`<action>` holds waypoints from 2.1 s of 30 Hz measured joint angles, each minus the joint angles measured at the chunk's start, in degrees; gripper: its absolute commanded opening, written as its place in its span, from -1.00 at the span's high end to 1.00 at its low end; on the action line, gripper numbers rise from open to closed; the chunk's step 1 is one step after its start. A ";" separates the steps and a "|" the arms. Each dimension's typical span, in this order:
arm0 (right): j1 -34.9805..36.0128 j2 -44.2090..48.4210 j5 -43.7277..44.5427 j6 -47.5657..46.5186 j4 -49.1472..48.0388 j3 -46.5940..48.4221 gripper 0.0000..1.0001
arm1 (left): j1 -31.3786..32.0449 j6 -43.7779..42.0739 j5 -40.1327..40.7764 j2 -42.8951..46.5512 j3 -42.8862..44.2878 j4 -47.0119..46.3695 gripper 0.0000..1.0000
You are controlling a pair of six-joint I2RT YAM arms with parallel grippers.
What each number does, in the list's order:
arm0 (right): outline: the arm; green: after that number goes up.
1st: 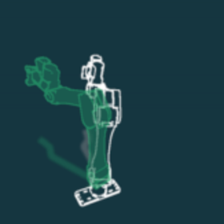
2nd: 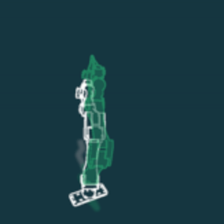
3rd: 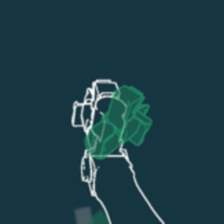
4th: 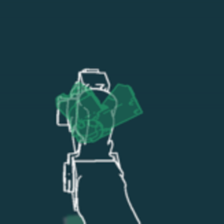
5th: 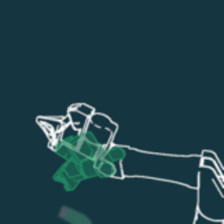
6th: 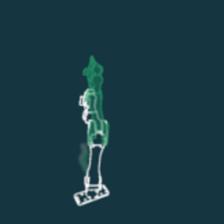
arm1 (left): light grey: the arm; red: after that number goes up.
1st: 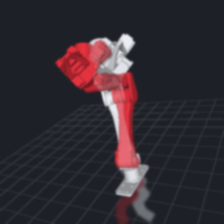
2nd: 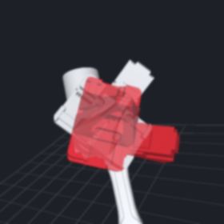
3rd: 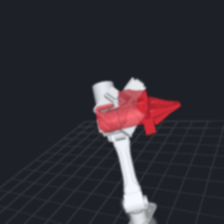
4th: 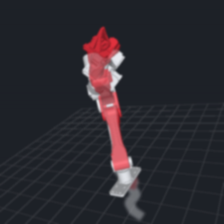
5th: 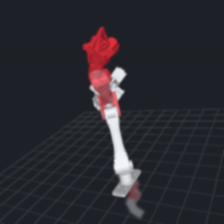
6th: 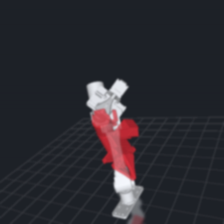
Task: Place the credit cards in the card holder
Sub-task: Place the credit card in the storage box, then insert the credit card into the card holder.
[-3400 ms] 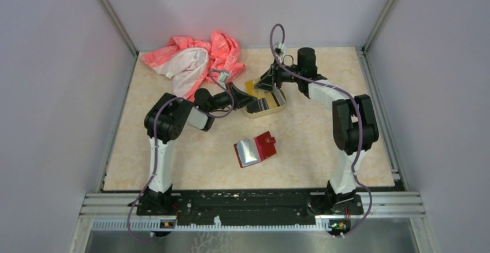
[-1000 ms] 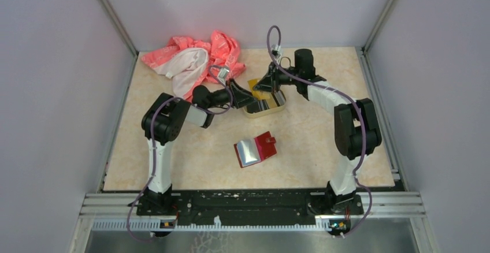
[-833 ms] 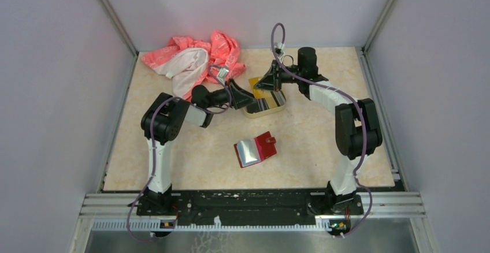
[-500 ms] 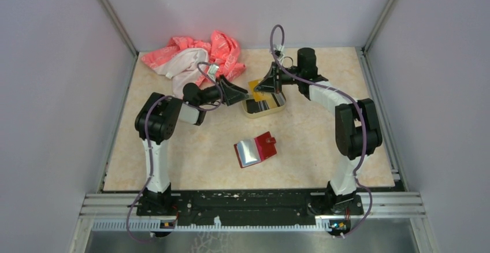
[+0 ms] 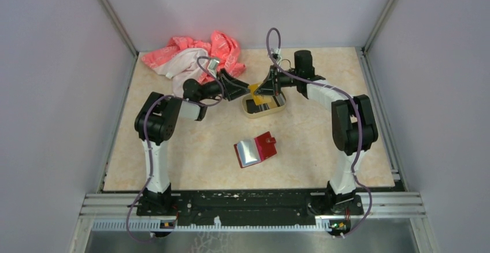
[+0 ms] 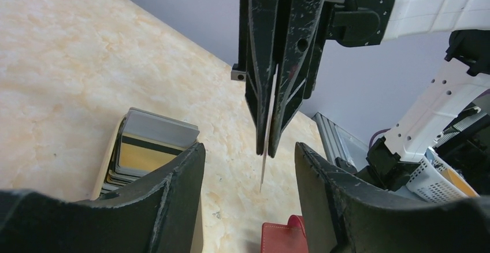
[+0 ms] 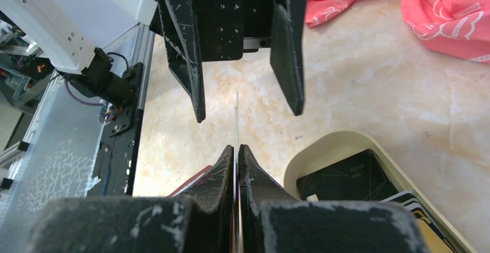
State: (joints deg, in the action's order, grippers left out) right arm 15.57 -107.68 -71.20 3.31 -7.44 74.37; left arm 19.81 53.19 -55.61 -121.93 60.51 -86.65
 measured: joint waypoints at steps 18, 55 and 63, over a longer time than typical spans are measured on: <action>-0.11 -3.06 0.85 -2.69 4.33 3.50 0.91 | 0.26 1.42 -3.28 -3.45 5.90 -0.04 1.00; -2.27 -16.28 13.20 -21.03 26.64 22.84 -0.23 | -6.45 -14.69 -4.70 -6.27 10.71 5.68 1.00; -2.62 5.07 12.90 -26.95 24.06 7.17 -0.68 | -6.12 -11.87 -4.63 2.99 3.56 5.60 1.00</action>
State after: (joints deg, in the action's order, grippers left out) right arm 12.95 -102.61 -58.30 -23.64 16.62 81.54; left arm 13.69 41.32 -60.25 -118.93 64.07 -81.06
